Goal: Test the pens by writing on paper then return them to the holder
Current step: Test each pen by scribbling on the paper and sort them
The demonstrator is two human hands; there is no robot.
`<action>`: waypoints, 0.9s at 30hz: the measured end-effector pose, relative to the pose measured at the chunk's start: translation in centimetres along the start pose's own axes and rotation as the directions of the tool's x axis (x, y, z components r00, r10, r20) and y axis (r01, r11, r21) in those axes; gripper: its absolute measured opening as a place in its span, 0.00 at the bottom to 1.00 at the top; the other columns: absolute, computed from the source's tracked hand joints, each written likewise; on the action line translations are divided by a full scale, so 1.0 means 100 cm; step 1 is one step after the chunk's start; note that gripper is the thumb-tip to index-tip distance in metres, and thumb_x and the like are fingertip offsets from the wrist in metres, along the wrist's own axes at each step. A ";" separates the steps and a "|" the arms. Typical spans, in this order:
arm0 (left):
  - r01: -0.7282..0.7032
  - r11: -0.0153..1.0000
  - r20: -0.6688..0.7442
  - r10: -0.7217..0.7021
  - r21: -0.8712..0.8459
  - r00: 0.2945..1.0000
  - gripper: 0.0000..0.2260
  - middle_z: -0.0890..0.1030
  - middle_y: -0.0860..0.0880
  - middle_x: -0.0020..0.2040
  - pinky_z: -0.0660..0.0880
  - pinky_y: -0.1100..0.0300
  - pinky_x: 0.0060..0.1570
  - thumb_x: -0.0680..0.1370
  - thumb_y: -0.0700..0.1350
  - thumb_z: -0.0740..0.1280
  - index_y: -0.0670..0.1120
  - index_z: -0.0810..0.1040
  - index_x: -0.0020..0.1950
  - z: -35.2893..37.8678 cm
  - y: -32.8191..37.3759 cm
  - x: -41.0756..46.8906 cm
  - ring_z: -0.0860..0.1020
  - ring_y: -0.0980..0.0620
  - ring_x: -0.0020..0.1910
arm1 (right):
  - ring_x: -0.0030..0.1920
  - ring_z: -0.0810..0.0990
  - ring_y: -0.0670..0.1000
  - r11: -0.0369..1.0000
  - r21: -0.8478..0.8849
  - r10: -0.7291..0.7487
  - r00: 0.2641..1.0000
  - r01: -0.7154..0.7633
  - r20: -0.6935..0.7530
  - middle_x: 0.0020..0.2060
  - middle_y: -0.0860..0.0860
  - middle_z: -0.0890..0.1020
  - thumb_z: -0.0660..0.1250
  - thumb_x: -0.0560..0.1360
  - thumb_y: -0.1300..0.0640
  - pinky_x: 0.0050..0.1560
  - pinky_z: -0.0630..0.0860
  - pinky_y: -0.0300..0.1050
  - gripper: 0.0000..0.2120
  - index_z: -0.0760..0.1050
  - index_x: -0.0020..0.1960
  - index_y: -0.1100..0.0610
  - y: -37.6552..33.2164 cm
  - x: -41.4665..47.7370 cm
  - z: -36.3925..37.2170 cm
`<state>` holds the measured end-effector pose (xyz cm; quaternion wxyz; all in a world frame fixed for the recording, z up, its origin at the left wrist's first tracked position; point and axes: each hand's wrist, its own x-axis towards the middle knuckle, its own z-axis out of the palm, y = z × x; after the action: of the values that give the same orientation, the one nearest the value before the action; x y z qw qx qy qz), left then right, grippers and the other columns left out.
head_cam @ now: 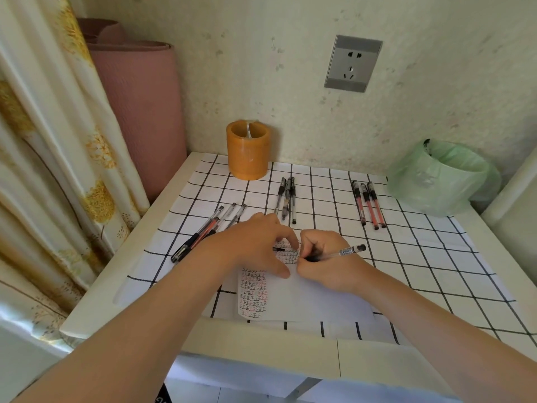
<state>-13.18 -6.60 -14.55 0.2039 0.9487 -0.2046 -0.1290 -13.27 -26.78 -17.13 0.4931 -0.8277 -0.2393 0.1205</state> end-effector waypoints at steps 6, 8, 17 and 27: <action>-0.007 1.000 0.013 0.007 0.011 1.000 0.24 0.67 0.61 0.49 0.71 0.54 0.52 0.67 0.61 0.76 0.65 0.74 0.62 0.000 -0.001 -0.002 0.65 0.57 0.55 | 0.28 0.68 0.48 0.992 0.127 0.014 0.994 0.000 -0.112 0.27 0.48 0.74 0.68 0.70 0.67 0.27 0.64 0.42 0.09 0.71 0.36 0.57 0.001 0.001 -0.004; -0.006 1.000 0.010 0.006 -0.031 1.000 0.24 0.69 0.61 0.50 0.72 0.56 0.51 0.68 0.58 0.76 0.64 0.74 0.62 -0.003 -0.002 -0.003 0.67 0.57 0.54 | 0.26 0.69 0.48 0.963 0.269 0.070 0.982 -0.021 -0.177 0.26 0.50 0.75 0.68 0.73 0.70 0.25 0.65 0.40 0.08 0.71 0.39 0.62 0.001 0.003 -0.007; 0.120 0.993 -0.017 -0.120 -0.010 0.993 0.15 0.74 0.59 0.50 0.68 0.67 0.40 0.71 0.52 0.76 0.56 0.78 0.54 -0.017 -0.017 -0.014 0.73 0.63 0.46 | 0.33 0.80 0.53 0.914 0.404 0.105 0.977 -0.022 -0.184 0.44 0.58 0.84 0.59 0.82 0.67 0.27 0.74 0.45 0.16 0.79 0.63 0.54 -0.017 0.009 -0.007; 0.156 0.983 -0.104 -0.166 -0.099 0.981 0.04 0.79 0.61 0.45 0.69 0.66 0.41 0.79 0.48 0.69 0.59 0.79 0.48 -0.022 -0.017 -0.014 0.76 0.63 0.45 | 0.30 0.80 0.56 0.852 0.518 0.175 0.974 -0.077 -0.144 0.42 0.54 0.82 0.60 0.80 0.65 0.33 0.77 0.48 0.12 0.76 0.57 0.52 -0.035 0.008 -0.027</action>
<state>-13.09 -3.88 -13.15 0.2467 0.9576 -0.1092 -0.1010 -12.35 -26.99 -12.72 0.7050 -0.6897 -0.0970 0.1338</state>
